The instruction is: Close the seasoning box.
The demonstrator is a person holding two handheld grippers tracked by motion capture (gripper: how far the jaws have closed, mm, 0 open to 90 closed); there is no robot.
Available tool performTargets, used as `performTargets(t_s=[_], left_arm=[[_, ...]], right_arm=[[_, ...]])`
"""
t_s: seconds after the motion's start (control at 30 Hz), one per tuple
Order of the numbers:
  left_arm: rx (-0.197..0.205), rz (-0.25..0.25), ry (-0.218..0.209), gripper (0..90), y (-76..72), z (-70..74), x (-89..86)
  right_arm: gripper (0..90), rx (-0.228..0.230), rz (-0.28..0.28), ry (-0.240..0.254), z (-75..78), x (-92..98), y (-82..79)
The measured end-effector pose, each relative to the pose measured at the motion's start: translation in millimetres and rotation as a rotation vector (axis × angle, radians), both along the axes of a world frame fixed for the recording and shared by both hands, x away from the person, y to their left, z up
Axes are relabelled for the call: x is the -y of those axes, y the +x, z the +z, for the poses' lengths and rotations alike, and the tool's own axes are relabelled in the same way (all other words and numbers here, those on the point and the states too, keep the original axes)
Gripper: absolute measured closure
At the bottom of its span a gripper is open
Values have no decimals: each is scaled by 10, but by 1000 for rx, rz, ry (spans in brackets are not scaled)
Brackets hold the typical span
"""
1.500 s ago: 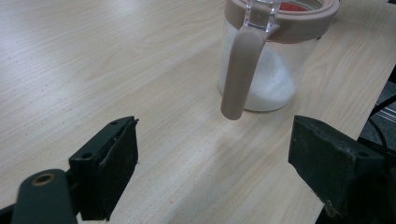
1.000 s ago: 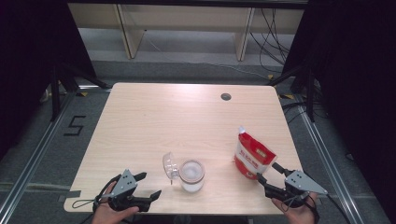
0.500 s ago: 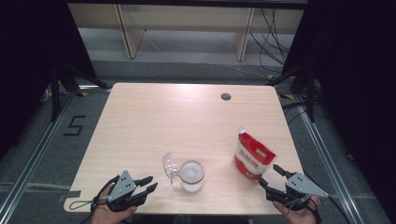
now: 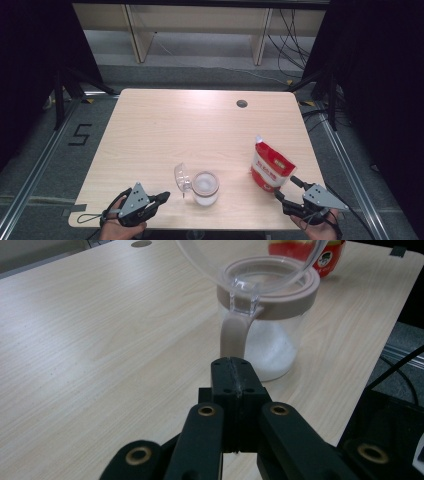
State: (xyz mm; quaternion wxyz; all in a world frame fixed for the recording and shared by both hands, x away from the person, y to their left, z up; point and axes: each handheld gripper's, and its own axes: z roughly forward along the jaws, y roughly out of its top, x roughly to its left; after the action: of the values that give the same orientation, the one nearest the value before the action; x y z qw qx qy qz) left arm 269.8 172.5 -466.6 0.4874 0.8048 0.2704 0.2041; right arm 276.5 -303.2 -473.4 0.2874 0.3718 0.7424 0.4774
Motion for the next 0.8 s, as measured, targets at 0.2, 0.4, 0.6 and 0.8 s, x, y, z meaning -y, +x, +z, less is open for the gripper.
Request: performTargets(t_s=[0.2, 0.4, 0.6, 0.8], left_arm=[[-5, -17, -20, 894, -13, 83, 129], [1, -31, -12, 894, 33, 117, 204], [-3, -44, -15, 894, 27, 181, 293], [17, -70, -9, 893, 37, 204, 365]], right_arm=[[305, -3, -11, -3, 11, 0, -4], [305, 8, -4, -4, 10, -9, 1], [309, -10, 12, 1, 9, -22, 2], [309, -13, -2, -1, 13, -29, -8]])
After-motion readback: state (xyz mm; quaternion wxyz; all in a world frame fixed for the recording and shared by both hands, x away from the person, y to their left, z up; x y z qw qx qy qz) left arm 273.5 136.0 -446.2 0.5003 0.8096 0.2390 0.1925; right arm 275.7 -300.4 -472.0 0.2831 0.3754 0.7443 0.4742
